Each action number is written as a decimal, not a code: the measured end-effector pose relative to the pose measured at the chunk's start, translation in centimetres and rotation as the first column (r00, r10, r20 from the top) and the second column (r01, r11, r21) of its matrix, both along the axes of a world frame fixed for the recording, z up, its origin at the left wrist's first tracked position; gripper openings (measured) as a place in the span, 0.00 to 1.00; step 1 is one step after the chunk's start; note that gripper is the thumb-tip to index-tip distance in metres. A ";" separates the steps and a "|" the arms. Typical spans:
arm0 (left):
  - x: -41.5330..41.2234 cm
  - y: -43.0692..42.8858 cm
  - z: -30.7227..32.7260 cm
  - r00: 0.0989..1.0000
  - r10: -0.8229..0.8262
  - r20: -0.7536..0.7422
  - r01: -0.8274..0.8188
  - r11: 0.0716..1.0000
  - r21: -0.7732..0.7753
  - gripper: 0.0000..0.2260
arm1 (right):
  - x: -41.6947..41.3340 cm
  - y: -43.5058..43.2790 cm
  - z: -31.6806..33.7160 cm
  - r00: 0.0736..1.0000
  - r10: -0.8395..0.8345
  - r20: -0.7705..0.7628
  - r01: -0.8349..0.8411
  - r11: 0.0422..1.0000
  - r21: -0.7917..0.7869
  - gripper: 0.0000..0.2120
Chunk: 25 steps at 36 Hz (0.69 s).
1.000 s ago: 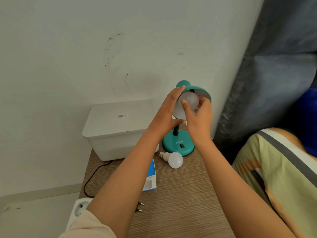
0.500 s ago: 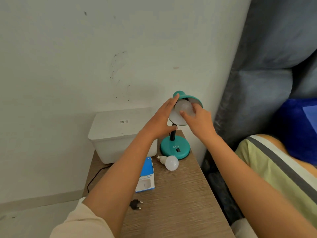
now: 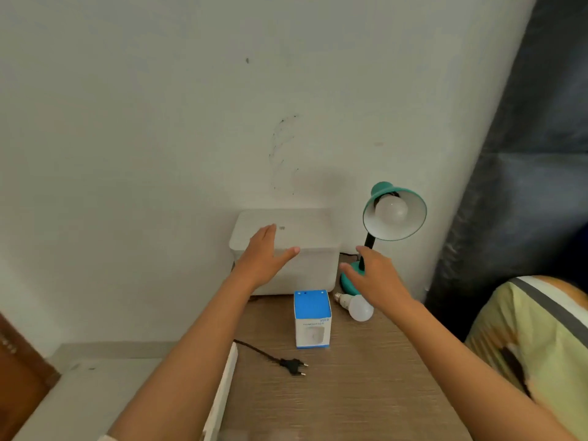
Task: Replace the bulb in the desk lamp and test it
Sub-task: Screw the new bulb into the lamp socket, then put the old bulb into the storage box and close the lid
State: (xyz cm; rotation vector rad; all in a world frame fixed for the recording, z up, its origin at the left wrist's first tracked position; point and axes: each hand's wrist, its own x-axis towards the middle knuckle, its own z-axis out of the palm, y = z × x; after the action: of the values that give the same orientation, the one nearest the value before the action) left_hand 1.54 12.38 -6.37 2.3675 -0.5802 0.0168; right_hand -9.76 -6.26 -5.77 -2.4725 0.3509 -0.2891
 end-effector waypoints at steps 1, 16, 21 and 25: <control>0.3 1.1 -0.4 0.999 0.038 -0.025 -0.038 0.999 -0.006 0.37 | 0.5 0.3 -0.4 1.000 0.003 -0.016 -0.002 1.000 0.021 0.25; 6.4 5.6 -5.4 0.951 0.109 -0.290 -0.213 0.910 -0.355 0.34 | 10.1 -0.1 -3.6 1.000 -0.009 -0.012 0.012 0.939 0.345 0.42; 7.8 4.8 -6.4 0.944 0.060 -0.323 -0.223 0.839 -0.497 0.42 | 11.2 -0.3 -4.2 0.999 -0.022 0.036 0.005 0.914 0.405 0.47; 8.4 4.8 -6.9 0.950 0.074 -0.303 -0.232 0.817 -0.528 0.40 | 11.6 -0.6 -5.1 0.994 -0.044 0.097 0.001 0.913 0.408 0.47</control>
State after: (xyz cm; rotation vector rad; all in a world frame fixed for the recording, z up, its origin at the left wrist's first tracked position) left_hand 9.90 17.15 -13.28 1.7898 -0.2032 -0.0557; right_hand 1.82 -6.90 -10.89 -2.0346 0.3554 -0.3179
